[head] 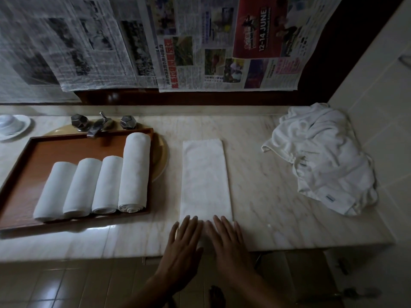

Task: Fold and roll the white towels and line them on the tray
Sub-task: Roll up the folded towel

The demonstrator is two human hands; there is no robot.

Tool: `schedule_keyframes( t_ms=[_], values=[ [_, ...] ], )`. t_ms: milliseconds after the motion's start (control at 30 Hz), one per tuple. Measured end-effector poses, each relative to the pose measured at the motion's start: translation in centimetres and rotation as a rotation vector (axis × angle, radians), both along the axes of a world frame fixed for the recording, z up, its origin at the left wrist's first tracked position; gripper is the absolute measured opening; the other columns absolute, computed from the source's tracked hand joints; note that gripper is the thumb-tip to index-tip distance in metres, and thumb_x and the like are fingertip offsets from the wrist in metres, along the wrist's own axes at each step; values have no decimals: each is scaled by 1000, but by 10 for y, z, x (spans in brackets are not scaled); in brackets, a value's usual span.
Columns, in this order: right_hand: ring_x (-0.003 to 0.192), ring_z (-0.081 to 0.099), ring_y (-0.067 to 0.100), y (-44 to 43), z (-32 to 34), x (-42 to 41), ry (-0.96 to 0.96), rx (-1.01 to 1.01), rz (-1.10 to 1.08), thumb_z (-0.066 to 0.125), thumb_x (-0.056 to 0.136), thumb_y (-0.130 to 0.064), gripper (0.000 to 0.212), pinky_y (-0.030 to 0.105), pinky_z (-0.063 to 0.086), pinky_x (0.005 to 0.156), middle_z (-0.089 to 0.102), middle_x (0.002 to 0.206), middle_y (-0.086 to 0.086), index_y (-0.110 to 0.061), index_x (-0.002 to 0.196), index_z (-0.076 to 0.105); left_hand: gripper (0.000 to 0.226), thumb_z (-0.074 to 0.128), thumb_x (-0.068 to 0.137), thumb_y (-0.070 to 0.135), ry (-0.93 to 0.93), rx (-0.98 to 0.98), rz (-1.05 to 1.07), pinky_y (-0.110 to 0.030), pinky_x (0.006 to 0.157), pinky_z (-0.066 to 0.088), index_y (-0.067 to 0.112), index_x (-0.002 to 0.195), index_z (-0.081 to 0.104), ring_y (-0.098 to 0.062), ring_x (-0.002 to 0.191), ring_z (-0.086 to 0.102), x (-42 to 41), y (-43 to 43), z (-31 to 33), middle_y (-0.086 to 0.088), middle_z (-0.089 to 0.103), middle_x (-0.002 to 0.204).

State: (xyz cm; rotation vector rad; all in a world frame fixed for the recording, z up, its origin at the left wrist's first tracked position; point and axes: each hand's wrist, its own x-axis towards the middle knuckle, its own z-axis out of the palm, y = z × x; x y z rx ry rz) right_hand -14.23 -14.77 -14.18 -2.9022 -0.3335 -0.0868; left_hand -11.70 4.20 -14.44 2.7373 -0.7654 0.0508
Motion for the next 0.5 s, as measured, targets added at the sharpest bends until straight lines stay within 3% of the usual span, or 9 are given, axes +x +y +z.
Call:
schedule_keyframes(
  t_ms=[133, 233, 367, 500],
  values=[
    [149, 36, 29, -10, -2, 19, 100, -35, 45, 41, 99, -44, 62, 51, 20, 118, 39, 161, 5, -21, 156, 38, 68, 36, 103, 46, 43, 76, -22, -49, 118, 17, 15, 162, 24, -28, 157, 16, 16, 0, -6, -7, 20, 169],
    [147, 37, 27, -14, -1, 36, 150, -37, 61, 42, 98, -56, 71, 49, 25, 120, 41, 160, 5, -22, 159, 31, 70, 34, 103, 52, 71, 92, -67, -50, 123, 22, 15, 162, 24, -29, 155, 22, 34, 5, -7, -7, 25, 168],
    [135, 48, 27, -23, 5, 57, 195, -23, 134, 59, 93, -52, 80, 47, 41, 113, 47, 152, 5, -21, 159, 28, 72, 41, 102, 55, 164, 100, -118, -46, 112, 43, 17, 160, 26, -27, 144, 39, 58, 9, -2, -5, 37, 160],
    [129, 46, 26, -32, 19, 69, 244, 4, 167, 65, 93, -44, 73, 40, 42, 109, 46, 146, 4, -22, 156, 35, 73, 58, 95, 42, 164, 127, -131, -42, 102, 48, 16, 157, 28, -26, 135, 45, 70, 9, 7, -4, 42, 154]
  ],
)
